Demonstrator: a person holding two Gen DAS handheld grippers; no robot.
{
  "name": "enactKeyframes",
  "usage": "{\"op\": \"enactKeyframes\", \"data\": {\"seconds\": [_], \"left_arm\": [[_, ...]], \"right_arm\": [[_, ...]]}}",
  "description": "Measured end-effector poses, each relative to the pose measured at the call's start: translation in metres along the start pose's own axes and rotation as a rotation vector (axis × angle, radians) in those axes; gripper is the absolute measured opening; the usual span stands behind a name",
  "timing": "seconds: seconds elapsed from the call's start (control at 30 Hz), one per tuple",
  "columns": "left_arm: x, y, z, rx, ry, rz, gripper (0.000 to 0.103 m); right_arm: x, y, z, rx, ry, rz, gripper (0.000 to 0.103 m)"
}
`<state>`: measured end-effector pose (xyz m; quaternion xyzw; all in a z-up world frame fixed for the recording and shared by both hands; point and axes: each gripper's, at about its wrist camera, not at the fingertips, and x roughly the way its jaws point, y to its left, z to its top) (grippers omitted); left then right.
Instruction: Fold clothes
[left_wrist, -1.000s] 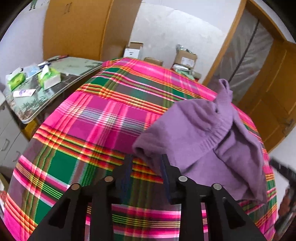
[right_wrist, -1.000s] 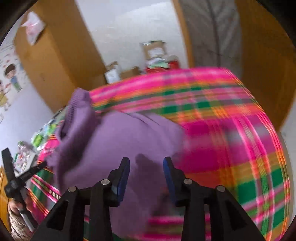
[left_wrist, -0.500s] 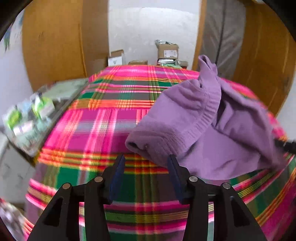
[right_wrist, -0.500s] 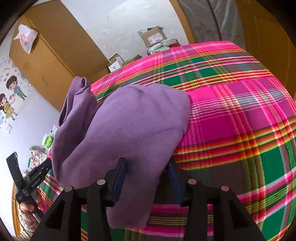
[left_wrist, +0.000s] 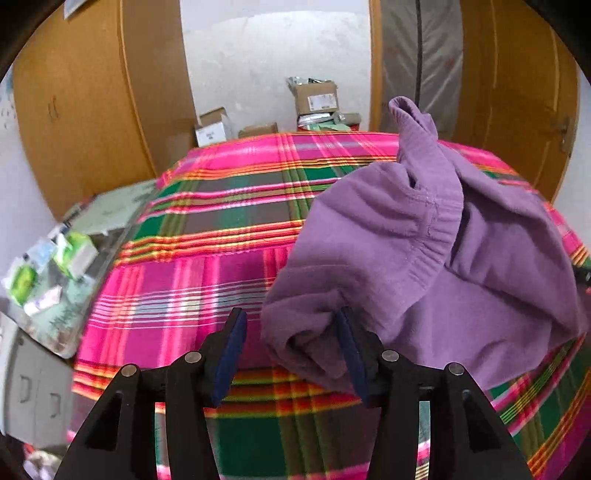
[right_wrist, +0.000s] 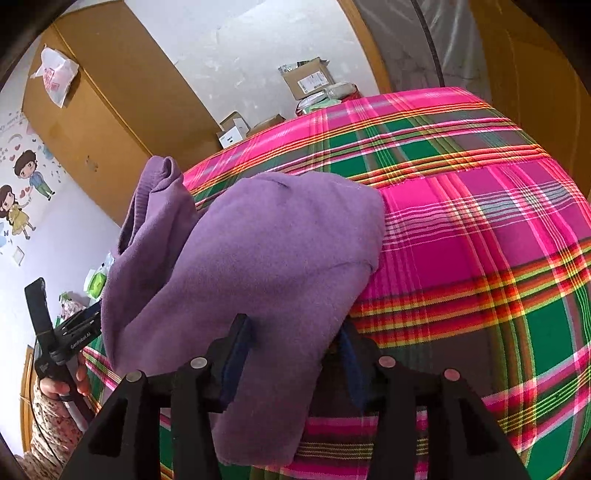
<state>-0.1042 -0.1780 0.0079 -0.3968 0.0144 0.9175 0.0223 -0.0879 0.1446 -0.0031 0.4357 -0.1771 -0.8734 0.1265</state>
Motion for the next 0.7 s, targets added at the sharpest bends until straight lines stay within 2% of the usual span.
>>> {"op": "enactKeyframes", "data": {"seconds": [0.07, 0.13, 0.17, 0.2, 0.23, 0.3, 0.37, 0.7], "left_arm": [[0.003, 0.004, 0.001, -0.042, 0.014, -0.024, 0.052], [0.004, 0.005, 0.0, -0.068, 0.023, -0.048, 0.049], [0.004, 0.005, -0.001, -0.076, 0.024, -0.062, 0.045], [0.004, 0.005, -0.001, -0.083, 0.027, -0.077, 0.036], [0.003, 0.004, 0.0, -0.09, 0.03, -0.087, 0.03], [0.001, 0.0, 0.0, -0.09, 0.024, -0.084, 0.021], [-0.003, -0.003, -0.001, -0.092, 0.013, -0.081, 0.015], [-0.047, -0.01, -0.004, -0.151, -0.075, -0.123, 0.013]], "right_arm": [[0.0, 0.001, 0.0, 0.0, -0.002, -0.001, 0.048], [0.002, 0.001, -0.001, -0.007, 0.005, 0.009, 0.041], [0.002, 0.002, -0.001, -0.01, 0.007, 0.014, 0.035], [0.003, 0.003, -0.002, -0.013, 0.008, 0.018, 0.03], [0.003, 0.004, -0.003, -0.015, 0.009, 0.021, 0.029], [0.001, 0.008, -0.004, -0.027, 0.002, 0.025, 0.018], [-0.004, 0.012, -0.005, -0.044, -0.012, 0.025, 0.014], [-0.045, 0.018, -0.008, -0.061, -0.11, 0.055, 0.012]]}}
